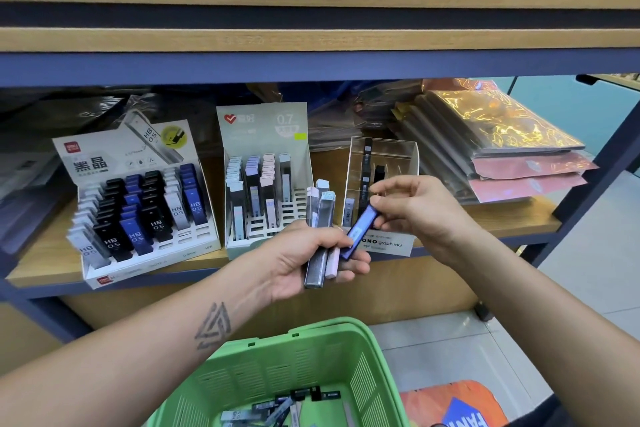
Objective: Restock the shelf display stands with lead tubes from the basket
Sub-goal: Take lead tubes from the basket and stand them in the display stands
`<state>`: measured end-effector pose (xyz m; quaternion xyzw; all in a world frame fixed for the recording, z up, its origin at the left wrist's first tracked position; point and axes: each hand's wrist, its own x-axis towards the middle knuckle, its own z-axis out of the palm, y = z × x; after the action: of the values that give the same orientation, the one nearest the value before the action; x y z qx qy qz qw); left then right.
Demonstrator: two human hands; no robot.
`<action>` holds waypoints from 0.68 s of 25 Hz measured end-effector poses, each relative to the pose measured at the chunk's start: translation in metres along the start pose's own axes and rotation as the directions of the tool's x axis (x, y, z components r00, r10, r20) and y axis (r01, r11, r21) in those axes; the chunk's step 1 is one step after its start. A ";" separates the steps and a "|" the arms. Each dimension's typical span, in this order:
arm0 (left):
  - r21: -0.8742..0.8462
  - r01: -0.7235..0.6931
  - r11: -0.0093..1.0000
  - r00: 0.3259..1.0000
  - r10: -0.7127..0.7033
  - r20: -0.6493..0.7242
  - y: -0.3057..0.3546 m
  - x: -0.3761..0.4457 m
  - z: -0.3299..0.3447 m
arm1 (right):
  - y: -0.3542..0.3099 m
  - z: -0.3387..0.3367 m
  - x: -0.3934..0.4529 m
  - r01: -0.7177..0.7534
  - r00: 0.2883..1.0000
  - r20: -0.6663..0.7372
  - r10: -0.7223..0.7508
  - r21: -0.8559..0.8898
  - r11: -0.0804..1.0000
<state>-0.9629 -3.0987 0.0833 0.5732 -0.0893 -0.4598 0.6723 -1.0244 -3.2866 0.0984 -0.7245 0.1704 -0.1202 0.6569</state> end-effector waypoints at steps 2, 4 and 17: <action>0.027 -0.029 0.999 0.998 0.031 -0.049 0.003 -0.001 -0.002 | 0.001 0.000 0.002 0.131 0.991 0.022 -0.129 -0.188 0.973; 0.013 -0.050 0.999 0.996 0.051 -0.079 0.006 -0.005 -0.006 | 0.002 0.003 0.003 0.361 0.930 0.123 -0.346 -0.483 0.798; -0.004 -0.129 0.992 0.977 0.126 -0.171 0.042 -0.066 -0.071 | -0.013 0.075 0.006 0.773 0.622 0.496 -0.606 -0.510 0.377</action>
<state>-0.9322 -3.0063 0.1230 0.5982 -0.0647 -0.3658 0.7100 -0.9874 -3.2198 0.1032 -0.9226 -0.1943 -0.2293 0.2419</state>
